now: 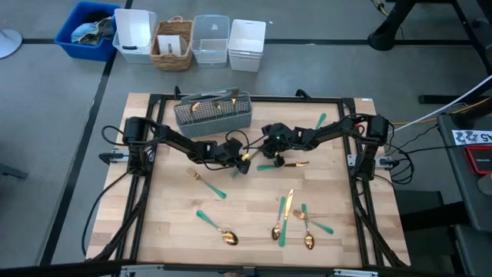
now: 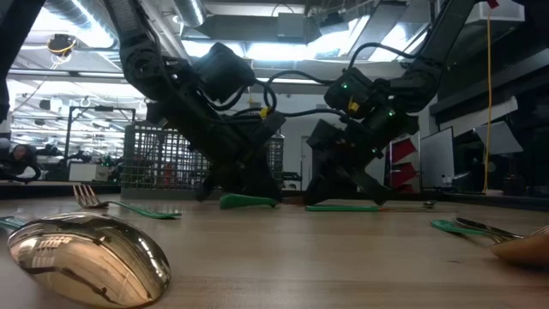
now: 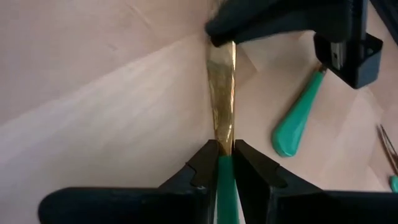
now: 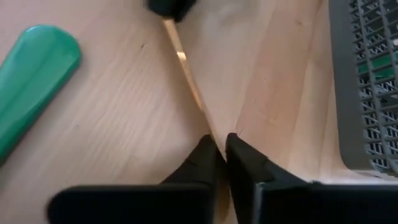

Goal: Sort silverware
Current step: Put the knife into the middle left section of the silverware holder

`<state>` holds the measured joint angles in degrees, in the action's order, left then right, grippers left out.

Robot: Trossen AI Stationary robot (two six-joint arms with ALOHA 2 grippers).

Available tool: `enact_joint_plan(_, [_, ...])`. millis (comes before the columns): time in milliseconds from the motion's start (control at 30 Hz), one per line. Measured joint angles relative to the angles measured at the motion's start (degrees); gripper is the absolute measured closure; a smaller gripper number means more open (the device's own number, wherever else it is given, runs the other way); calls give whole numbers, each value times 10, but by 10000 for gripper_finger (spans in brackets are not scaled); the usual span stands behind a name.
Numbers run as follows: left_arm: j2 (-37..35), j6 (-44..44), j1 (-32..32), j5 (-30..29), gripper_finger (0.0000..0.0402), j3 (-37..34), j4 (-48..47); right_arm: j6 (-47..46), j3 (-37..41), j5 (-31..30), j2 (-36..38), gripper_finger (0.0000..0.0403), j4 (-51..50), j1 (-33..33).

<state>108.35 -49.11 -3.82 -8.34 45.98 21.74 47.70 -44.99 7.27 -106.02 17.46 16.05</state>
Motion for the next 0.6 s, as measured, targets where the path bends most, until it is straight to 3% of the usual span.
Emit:
enact_joint_plan(200, [-5, 27, 0, -1, 362, 0, -3, -8, 0, -3, 3, 380, -6, 0])
enact_joint_plan(433, [-62, 100, 0, 1, 360, 0, -29, -23, -1, -29, 33, 396, -64, -5])
enact_joint_plan(600, [-126, 145, 4, 12, 359, 2, -77, -31, -16, -90, 62, 399, -117, -22])
